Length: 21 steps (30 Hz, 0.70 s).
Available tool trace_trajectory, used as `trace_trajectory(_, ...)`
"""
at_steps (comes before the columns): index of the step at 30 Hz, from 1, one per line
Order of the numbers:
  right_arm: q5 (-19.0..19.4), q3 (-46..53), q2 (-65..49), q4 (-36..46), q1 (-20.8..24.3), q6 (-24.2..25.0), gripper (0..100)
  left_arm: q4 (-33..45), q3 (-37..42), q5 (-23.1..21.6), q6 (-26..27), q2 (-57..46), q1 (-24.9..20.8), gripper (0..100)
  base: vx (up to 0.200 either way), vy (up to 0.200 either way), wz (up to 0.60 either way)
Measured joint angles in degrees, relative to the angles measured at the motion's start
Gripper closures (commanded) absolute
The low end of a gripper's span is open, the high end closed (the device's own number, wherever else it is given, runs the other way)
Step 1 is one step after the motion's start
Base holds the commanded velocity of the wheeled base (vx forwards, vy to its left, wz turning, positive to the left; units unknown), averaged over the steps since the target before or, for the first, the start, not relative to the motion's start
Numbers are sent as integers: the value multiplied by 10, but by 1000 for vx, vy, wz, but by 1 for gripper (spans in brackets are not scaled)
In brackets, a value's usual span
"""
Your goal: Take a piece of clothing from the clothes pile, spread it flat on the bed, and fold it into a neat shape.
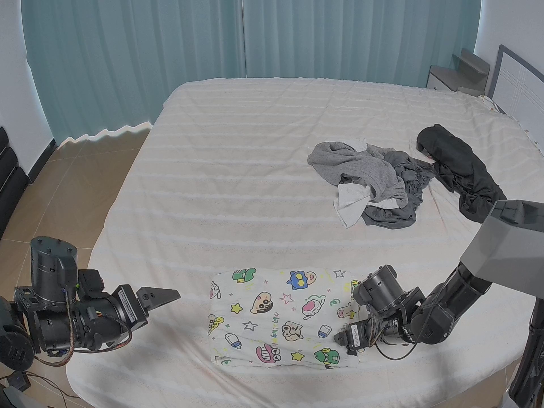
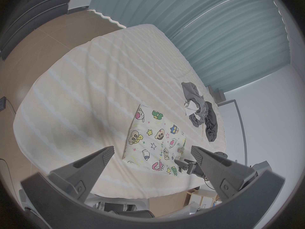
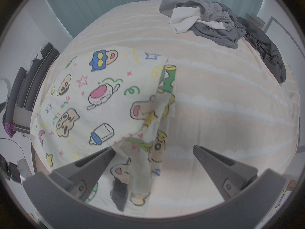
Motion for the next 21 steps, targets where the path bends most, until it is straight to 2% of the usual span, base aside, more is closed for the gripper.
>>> trace_trajectory(15, -19, 93, -60, -3, -12, 3, 0, 0, 6, -5, 10, 23, -3, 0, 0, 0, 0)
trace_trajectory(21, -12, 114, -102, -8, -16, 15, 0, 0, -5, -9, 86, 75, 5, 0, 0, 0, 0)
